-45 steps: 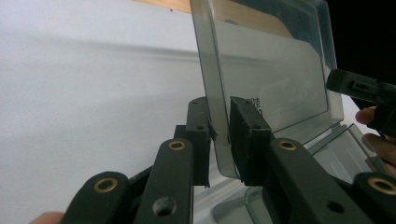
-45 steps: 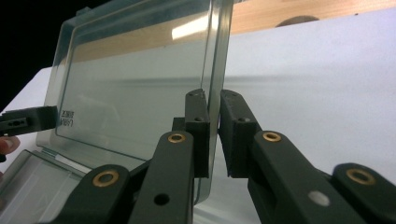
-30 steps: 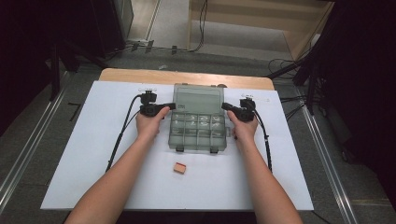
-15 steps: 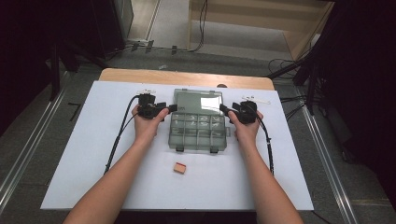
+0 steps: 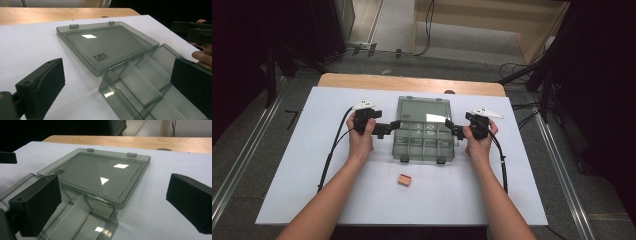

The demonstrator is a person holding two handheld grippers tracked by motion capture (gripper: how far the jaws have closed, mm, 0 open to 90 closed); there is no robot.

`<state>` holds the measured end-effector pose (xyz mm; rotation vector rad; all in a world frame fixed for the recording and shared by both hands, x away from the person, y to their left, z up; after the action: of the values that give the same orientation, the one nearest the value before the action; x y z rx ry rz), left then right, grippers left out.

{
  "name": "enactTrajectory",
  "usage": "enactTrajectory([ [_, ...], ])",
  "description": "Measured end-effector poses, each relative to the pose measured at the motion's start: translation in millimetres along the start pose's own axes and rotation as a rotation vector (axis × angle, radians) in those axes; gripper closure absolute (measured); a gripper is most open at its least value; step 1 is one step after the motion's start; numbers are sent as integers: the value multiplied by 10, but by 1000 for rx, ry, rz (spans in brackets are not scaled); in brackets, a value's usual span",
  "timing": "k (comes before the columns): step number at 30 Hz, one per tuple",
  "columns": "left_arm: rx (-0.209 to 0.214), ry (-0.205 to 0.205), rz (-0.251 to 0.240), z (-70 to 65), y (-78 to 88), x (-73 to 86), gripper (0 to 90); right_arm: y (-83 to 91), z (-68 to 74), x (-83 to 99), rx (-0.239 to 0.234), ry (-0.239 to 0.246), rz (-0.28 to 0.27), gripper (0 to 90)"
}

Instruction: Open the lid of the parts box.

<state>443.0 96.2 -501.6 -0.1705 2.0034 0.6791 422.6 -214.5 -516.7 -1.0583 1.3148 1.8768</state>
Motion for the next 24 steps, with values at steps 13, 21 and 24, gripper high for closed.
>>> enactTrajectory([
  [13,-3,-55,1,-144,258,158,0,265,129,73,-36,36,-32,0],
  [21,-1,-85,-5,-222,428,237,0,393,223,103,-61,56,-39,0],
  [24,-4,-94,-12,-253,493,263,0,440,263,113,-65,64,-46,0],
])
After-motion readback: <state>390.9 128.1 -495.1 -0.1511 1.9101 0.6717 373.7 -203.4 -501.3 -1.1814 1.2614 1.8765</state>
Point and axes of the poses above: each handheld gripper's, and its own axes: y roughly backward along the jaws, x roughly out of its underside, z roughly to its left, the point moved 5 cm from there along -y, roughly forward along the jaws, and after that the axes turned 10 degrees about x, right-handed, at the moved point
